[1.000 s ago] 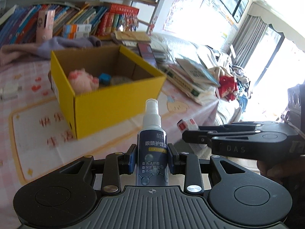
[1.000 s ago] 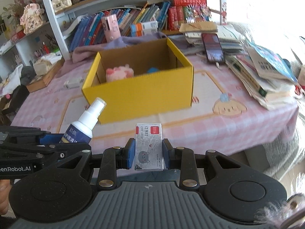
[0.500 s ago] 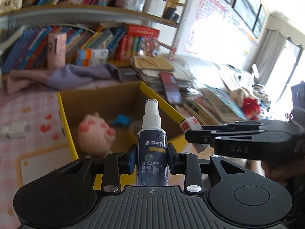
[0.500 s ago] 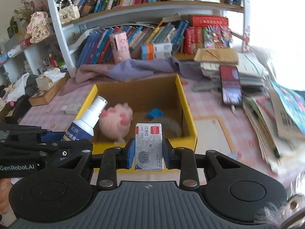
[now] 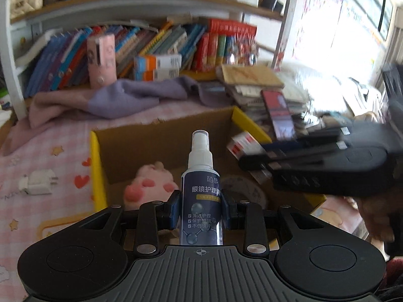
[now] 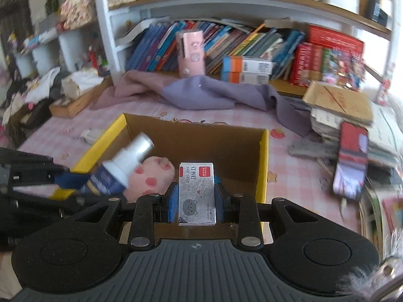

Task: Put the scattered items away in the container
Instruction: 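Lower the spray bottle and card over the yellow box opening, then open the left gripper to drop the spray bottle while the right gripper releases the card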

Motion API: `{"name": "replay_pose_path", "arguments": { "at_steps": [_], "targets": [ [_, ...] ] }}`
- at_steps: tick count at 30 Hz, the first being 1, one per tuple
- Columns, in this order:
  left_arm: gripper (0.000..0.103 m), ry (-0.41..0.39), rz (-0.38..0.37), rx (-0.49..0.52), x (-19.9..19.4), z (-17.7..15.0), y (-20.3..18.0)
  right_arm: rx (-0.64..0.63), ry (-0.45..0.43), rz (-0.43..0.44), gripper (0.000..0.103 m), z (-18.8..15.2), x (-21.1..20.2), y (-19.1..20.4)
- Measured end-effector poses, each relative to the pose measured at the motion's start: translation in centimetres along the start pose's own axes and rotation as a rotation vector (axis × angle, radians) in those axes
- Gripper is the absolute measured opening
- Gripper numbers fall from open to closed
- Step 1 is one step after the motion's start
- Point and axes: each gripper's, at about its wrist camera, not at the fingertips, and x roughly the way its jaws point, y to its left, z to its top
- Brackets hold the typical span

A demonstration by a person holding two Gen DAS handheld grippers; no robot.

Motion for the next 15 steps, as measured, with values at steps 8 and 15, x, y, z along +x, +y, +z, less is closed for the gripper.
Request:
{"name": "replay_pose_path", "arguments": {
  "at_steps": [8, 15],
  "targets": [
    [0.031, 0.139, 0.024, -0.066, 4.6, 0.1, 0.6, -0.091, 0.132, 0.067, 0.028, 2.8, 6.5, -1.5],
    [0.031, 0.143, 0.033, -0.066, 5.8, 0.4, 0.2, -0.145, 0.2, 0.114, 0.028, 2.7, 8.8, -1.0]
  ]
}}
